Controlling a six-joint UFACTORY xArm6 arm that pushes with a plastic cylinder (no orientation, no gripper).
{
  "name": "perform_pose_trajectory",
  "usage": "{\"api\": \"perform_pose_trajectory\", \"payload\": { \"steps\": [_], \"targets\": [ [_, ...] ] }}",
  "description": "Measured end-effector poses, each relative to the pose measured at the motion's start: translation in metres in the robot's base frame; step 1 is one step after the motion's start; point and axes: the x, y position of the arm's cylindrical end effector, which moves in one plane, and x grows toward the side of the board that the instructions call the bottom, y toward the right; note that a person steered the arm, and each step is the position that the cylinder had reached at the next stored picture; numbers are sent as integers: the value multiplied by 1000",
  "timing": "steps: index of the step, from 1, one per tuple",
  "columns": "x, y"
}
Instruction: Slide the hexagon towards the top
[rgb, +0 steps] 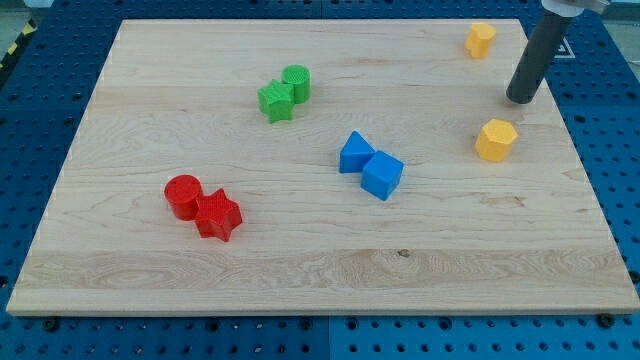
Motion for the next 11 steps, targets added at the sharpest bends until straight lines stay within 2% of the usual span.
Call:
{"api": "perform_pose_trajectory", "payload": {
  "steps": [2, 3, 5, 6, 7, 8, 9, 11],
  "targets": [
    [25, 54],
    [52, 50],
    [148, 5],
    [154, -43],
    [115, -62],
    [81, -54],
    [80, -54],
    [54, -54]
  ]
}}
